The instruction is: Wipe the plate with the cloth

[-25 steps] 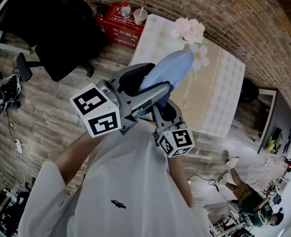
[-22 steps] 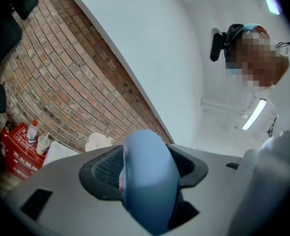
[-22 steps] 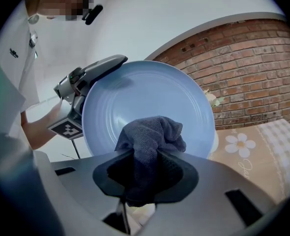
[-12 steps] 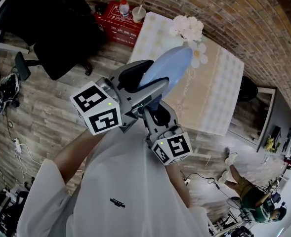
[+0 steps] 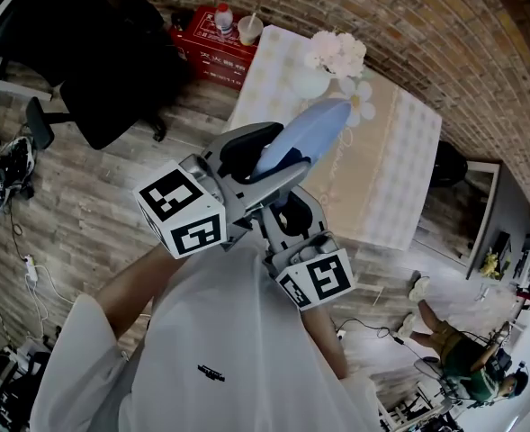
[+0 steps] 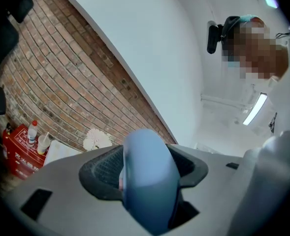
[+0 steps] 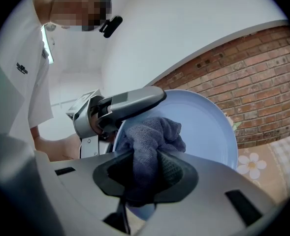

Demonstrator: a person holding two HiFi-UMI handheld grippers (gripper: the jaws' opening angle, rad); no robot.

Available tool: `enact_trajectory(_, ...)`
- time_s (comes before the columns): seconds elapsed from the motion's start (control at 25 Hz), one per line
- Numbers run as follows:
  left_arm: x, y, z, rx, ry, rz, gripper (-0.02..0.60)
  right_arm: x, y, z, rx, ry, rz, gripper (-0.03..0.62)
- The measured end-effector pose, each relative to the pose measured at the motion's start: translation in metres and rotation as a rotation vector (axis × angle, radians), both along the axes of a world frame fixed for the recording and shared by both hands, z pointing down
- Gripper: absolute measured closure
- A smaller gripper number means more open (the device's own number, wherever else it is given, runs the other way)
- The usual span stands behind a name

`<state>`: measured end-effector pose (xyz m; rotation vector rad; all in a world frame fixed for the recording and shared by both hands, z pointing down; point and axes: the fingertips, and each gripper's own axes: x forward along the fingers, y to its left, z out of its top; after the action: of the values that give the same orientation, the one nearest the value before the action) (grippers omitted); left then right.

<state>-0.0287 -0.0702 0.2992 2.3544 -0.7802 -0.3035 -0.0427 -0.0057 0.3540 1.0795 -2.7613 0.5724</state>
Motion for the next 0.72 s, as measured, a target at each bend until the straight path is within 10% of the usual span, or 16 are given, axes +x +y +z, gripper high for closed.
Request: enact_trajectory(0.72, 0.015, 0.001, 0.003, -0.03, 0.012, 0.059, 0.307, 0.025, -0.045, -0.024, 0.168, 0.126, 0.063, 0.468)
